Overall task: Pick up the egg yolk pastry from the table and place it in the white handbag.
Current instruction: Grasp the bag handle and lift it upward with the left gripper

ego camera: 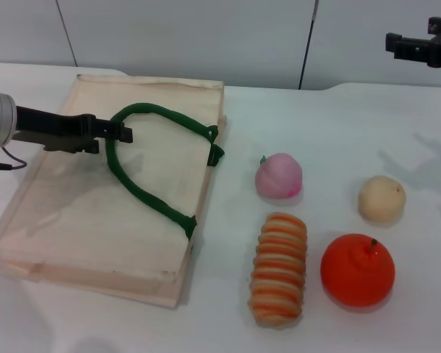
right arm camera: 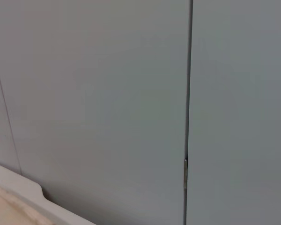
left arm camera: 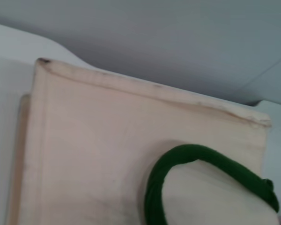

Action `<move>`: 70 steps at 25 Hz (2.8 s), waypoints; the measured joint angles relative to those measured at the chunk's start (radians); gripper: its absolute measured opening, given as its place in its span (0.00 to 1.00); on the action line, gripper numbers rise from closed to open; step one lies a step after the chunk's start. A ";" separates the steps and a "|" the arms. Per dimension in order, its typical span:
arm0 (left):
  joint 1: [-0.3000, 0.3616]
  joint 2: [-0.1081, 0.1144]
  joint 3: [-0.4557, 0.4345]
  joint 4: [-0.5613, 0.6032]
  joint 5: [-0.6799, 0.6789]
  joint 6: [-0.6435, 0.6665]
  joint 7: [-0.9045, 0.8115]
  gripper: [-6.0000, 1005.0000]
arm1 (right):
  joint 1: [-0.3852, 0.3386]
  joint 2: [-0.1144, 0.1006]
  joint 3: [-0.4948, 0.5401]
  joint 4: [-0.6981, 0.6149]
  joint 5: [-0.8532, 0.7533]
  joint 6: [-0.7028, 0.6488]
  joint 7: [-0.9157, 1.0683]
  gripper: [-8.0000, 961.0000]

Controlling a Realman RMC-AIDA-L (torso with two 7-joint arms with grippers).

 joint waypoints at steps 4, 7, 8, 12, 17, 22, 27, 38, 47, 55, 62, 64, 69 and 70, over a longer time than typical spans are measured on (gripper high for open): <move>-0.002 0.004 0.000 0.010 0.015 -0.024 -0.009 0.87 | 0.010 0.000 0.000 0.016 0.000 0.004 -0.002 0.92; -0.006 0.014 0.000 0.056 0.034 -0.062 -0.015 0.87 | 0.015 0.000 0.000 0.022 0.000 0.004 -0.002 0.92; -0.008 0.018 0.000 0.078 0.041 -0.081 -0.018 0.87 | 0.015 0.000 0.000 0.024 0.000 0.004 -0.002 0.92; -0.010 0.037 0.000 0.155 0.061 -0.155 -0.025 0.87 | 0.022 0.002 0.000 0.036 0.000 0.004 -0.005 0.92; -0.027 0.047 0.000 0.196 0.123 -0.207 -0.056 0.87 | 0.025 0.007 0.000 0.039 0.000 0.003 -0.015 0.92; -0.051 0.053 0.000 0.247 0.204 -0.271 -0.091 0.87 | 0.033 0.009 0.000 0.046 0.000 0.003 -0.015 0.92; -0.071 0.057 0.000 0.270 0.251 -0.307 -0.112 0.87 | 0.039 0.009 0.000 0.058 0.000 0.003 -0.015 0.92; -0.104 0.057 0.000 0.273 0.341 -0.341 -0.157 0.87 | 0.050 0.017 0.000 0.059 0.000 -0.001 -0.015 0.91; -0.112 0.079 0.000 0.371 0.400 -0.417 -0.195 0.87 | 0.053 0.021 0.000 0.059 0.000 -0.003 -0.015 0.91; -0.116 0.084 -0.002 0.391 0.439 -0.449 -0.220 0.87 | 0.064 0.025 0.000 0.062 0.000 -0.003 -0.015 0.91; -0.113 0.084 -0.002 0.395 0.440 -0.470 -0.219 0.66 | 0.064 0.026 0.000 0.064 0.009 -0.003 -0.016 0.91; -0.113 0.084 -0.001 0.400 0.440 -0.472 -0.217 0.60 | 0.064 0.026 0.000 0.064 0.018 -0.003 -0.021 0.91; -0.113 0.083 -0.001 0.403 0.440 -0.485 -0.214 0.50 | 0.064 0.026 0.000 0.064 0.026 -0.004 -0.027 0.91; -0.112 0.083 -0.001 0.403 0.440 -0.487 -0.214 0.48 | 0.064 0.026 0.000 0.064 0.026 -0.004 -0.027 0.91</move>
